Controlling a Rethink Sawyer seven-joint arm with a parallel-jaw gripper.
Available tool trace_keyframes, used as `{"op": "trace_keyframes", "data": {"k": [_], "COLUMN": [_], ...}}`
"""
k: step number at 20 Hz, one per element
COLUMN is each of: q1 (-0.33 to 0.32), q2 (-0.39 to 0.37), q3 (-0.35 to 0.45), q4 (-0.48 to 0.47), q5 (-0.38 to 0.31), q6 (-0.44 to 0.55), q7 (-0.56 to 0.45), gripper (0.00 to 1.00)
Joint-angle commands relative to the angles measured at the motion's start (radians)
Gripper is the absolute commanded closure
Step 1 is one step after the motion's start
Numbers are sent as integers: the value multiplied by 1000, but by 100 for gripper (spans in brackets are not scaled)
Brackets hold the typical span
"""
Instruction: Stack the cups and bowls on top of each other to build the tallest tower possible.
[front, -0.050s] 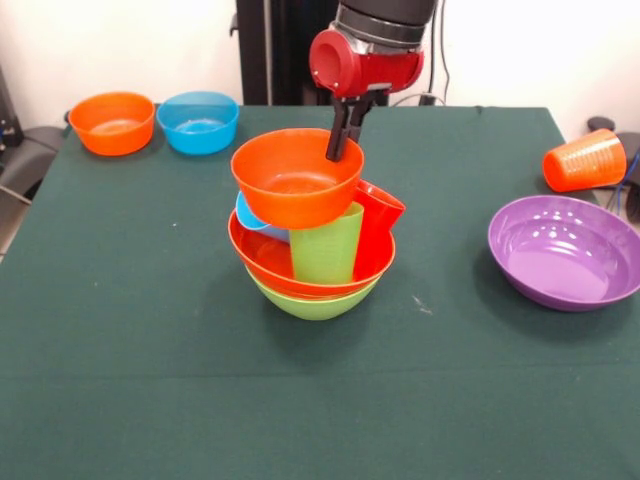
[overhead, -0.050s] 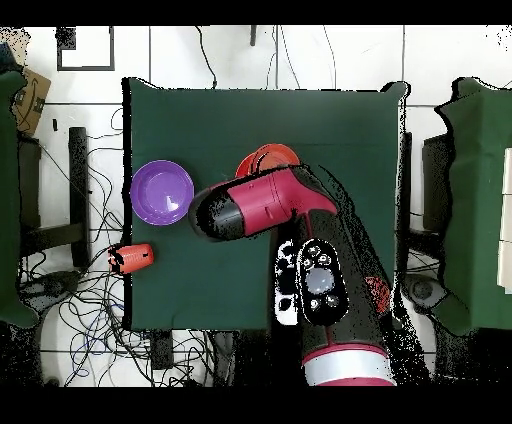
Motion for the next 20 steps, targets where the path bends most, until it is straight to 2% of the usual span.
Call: {"op": "trace_keyframes", "data": {"k": [1, 20], "q1": [45, 95], "q2": [23, 28], "q3": [-22, -67], "q4": [-35, -38], "q5": [-13, 12], "q6": [-49, -55], "q7": [158, 189], "gripper": [100, 100]}}
